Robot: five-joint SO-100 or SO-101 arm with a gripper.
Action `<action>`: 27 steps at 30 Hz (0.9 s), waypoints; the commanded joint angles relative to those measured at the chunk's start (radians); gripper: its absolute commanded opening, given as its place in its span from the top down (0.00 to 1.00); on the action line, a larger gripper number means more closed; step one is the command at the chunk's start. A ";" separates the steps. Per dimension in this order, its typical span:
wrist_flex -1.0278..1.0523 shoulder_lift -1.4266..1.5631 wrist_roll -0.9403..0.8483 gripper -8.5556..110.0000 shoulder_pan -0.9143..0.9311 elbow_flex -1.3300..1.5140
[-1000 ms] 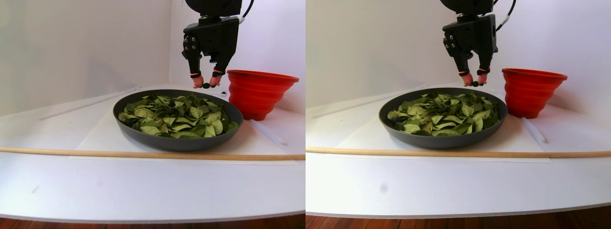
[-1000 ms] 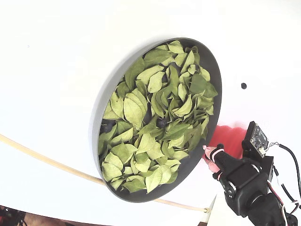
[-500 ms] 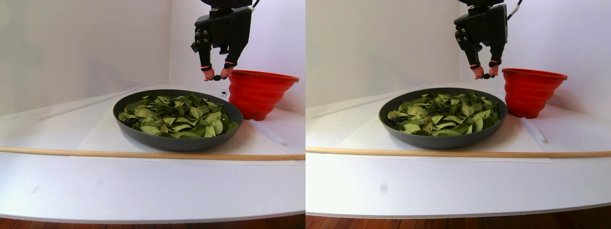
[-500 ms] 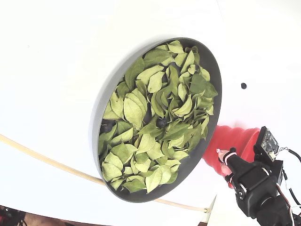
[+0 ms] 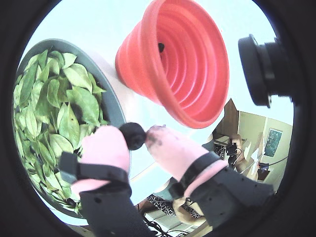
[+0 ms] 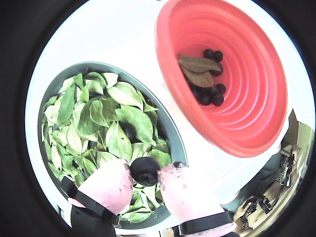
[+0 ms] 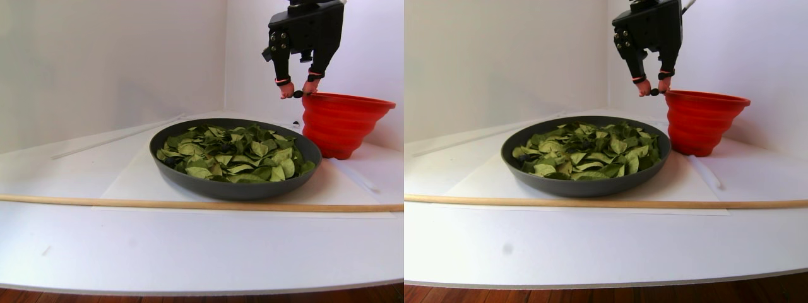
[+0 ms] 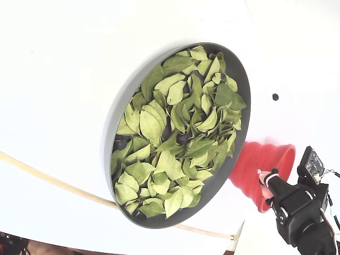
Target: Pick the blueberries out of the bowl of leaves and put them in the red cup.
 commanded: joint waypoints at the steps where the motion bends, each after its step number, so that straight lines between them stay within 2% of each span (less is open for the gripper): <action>1: 0.002 0.129 -0.018 0.85 0.043 -0.078; 27: -0.014 0.041 -0.052 0.85 0.141 -0.199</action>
